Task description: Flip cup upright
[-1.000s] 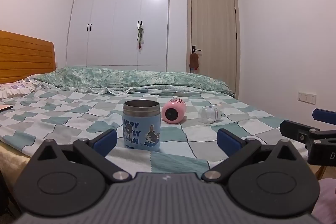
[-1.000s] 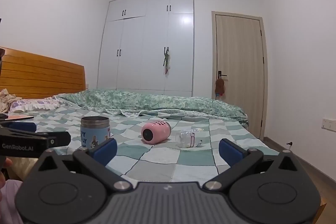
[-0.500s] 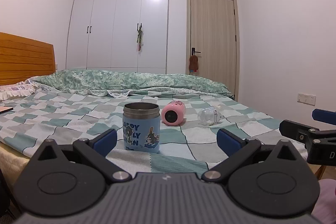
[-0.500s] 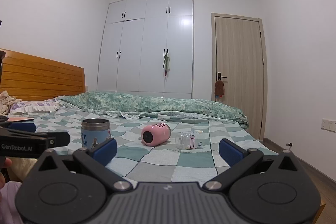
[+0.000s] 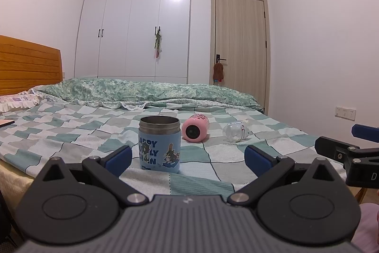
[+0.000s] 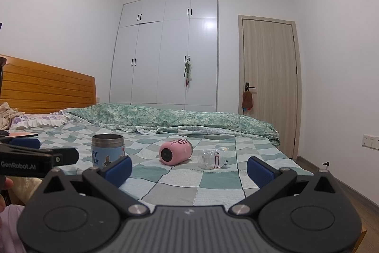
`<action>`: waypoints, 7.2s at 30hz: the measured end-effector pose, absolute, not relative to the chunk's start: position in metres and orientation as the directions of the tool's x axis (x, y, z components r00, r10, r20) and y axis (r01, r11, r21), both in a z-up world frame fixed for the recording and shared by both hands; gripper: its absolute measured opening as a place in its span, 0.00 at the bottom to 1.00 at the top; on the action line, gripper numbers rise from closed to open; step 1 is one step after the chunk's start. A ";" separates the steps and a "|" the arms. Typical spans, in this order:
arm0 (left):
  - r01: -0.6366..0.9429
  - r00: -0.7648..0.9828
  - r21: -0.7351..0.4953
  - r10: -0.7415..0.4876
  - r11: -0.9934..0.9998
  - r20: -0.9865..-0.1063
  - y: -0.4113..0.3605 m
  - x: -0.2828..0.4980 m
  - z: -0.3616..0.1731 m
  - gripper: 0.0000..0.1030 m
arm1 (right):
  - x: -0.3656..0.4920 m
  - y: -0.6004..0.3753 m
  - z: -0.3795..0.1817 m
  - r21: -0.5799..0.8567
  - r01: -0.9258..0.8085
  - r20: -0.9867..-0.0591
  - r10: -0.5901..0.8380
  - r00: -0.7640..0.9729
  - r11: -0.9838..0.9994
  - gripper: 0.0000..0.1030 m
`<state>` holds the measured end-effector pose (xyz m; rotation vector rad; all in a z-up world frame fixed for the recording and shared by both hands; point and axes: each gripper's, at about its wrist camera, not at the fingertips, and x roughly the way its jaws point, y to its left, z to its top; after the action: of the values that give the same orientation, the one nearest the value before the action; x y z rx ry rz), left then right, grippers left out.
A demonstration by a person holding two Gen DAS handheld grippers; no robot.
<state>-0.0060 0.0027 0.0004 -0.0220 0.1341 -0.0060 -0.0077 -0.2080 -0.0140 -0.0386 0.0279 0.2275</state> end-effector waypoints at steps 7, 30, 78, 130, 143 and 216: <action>0.006 0.991 -0.023 -0.009 1.000 -0.132 0.003 -0.006 0.001 1.00 | -0.008 -0.208 -0.013 -0.036 -0.227 -0.032 0.225 0.974 0.973 1.00; 0.016 0.992 -0.023 -0.019 1.000 -0.126 0.001 -0.008 0.002 1.00 | -0.007 -0.209 -0.015 -0.033 -0.228 -0.031 0.227 0.973 0.973 1.00; 0.326 0.905 0.174 -0.254 0.929 -0.340 -0.077 0.197 0.089 1.00 | 0.152 -0.280 0.014 0.051 -0.223 -0.077 0.227 0.971 0.973 1.00; 0.629 0.618 0.342 -0.182 0.698 -0.765 -0.183 0.376 0.045 0.66 | 0.305 -0.303 0.020 -0.044 -0.412 -0.543 0.324 0.774 0.910 1.00; 0.663 0.570 0.325 -0.173 0.674 -0.803 -0.184 0.272 0.019 0.67 | 0.193 -0.301 0.014 -0.046 -0.444 -0.586 0.336 0.737 0.895 1.00; 0.335 0.725 -0.068 -0.303 0.940 -0.619 -0.007 0.183 -0.023 1.00 | 0.260 -0.166 0.029 -0.117 -0.490 -0.941 0.061 0.332 0.864 0.69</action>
<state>0.1833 -0.0066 -0.0231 0.0496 0.6737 -0.3521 0.2597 -0.1662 0.0290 -0.4184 1.1856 0.3743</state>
